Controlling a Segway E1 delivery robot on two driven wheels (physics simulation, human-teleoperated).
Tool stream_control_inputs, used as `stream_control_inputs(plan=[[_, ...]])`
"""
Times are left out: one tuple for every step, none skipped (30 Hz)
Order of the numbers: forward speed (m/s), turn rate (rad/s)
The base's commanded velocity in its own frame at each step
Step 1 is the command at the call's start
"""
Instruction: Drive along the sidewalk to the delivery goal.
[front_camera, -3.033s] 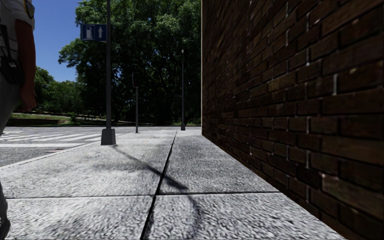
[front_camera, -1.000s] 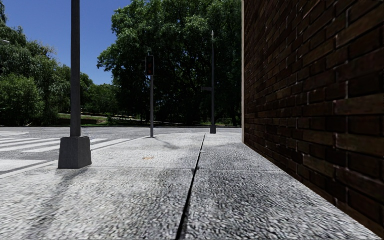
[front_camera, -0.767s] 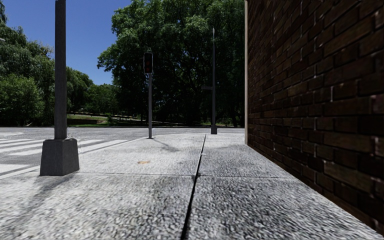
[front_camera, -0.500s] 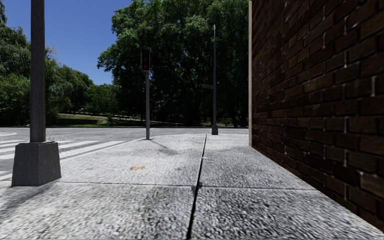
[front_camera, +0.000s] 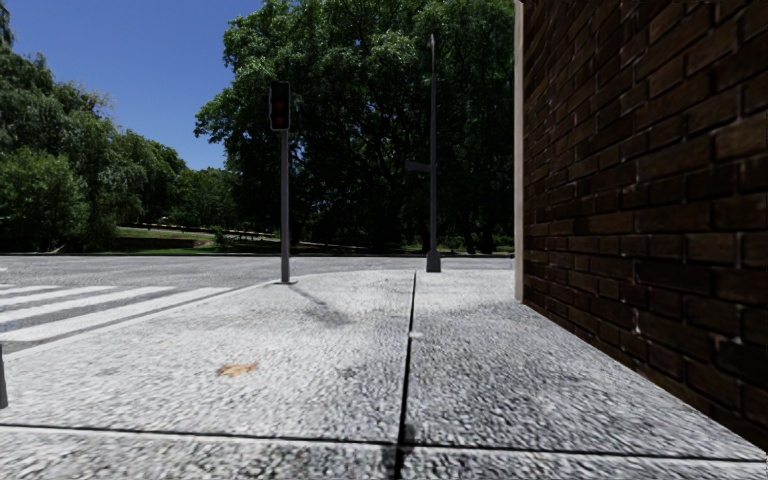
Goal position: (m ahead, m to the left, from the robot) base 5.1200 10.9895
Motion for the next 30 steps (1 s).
stream_control_inputs(plan=[[1.6,0.0],[1.6,0.0],[1.6,0.0],[1.6,0.0],[1.6,0.0],[1.6,0.0],[1.6,0.0],[1.6,0.0],[1.6,0.0],[1.6,0.0],[1.6,0.0],[1.6,0.0],[1.6,0.0],[1.6,0.0],[1.6,0.0],[1.6,0.0],[1.6,0.0],[1.6,0.0],[1.6,0.0],[1.6,0.0],[1.6,0.0],[1.6,0.0],[1.6,0.02],[1.6,0.23],[1.6,0.53],[1.6,0.9],[1.6,1.2],[1.6,1.2],[1.6,1.2],[1.6,1.2]])
